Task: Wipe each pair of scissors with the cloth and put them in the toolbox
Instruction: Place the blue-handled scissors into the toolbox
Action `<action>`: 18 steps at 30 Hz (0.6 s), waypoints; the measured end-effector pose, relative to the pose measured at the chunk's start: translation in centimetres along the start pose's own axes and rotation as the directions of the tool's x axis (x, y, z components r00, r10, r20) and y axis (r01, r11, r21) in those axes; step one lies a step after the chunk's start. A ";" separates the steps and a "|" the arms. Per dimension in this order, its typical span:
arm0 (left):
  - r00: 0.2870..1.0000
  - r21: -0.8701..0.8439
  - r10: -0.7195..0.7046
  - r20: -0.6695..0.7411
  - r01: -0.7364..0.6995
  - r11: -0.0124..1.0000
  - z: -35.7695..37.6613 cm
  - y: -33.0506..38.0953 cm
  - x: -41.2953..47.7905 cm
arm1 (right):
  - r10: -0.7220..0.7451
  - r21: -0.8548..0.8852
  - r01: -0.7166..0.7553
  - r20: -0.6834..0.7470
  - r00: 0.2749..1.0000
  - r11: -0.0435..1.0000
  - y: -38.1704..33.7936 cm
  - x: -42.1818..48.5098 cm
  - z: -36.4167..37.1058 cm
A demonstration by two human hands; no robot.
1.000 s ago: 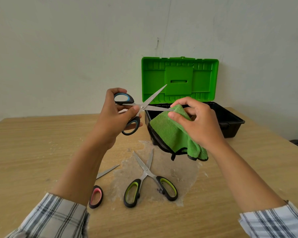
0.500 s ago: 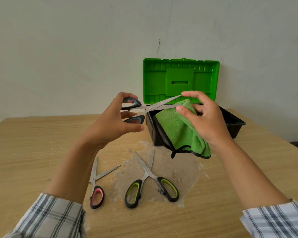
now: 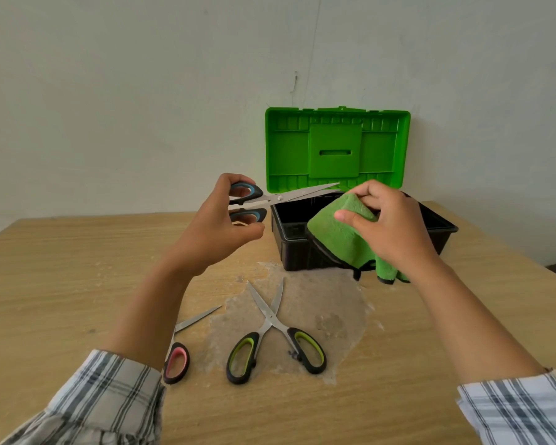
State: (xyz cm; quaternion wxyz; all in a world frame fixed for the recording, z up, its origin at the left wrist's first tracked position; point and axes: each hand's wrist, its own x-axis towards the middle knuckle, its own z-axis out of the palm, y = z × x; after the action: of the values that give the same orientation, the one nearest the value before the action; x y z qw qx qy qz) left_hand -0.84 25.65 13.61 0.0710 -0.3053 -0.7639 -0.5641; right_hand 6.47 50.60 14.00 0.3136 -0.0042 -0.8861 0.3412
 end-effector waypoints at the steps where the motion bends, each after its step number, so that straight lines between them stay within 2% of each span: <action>1: 1.000 -0.007 -0.010 -0.010 0.010 1.000 0.1 -0.1 0.2 | -0.006 -0.034 0.006 -0.004 1.000 0.999 0.4 -0.2 -0.1; 5: 0.999 -0.018 -0.036 -0.021 0.036 0.999 0.8 -0.1 1.1 | -0.070 -0.156 0.065 -0.023 0.997 0.986 2.6 -0.8 -0.3; 10: 0.994 -0.063 -0.108 0.000 0.107 0.992 3.1 -0.3 2.8 | -0.123 -0.362 0.130 0.041 0.992 0.923 5.9 -1.8 1.4; 18: 0.954 -0.197 -0.296 0.056 0.301 0.933 7.8 -3.2 6.1 | -0.184 -0.348 0.269 0.260 0.948 0.898 9.1 -4.9 5.8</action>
State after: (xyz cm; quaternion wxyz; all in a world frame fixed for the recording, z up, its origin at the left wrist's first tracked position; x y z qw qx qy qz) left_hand -5.62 34.54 11.00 -0.0566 -0.1986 -0.7405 -0.6396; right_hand 5.28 53.04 2.50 0.2444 0.0768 -0.9588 0.1230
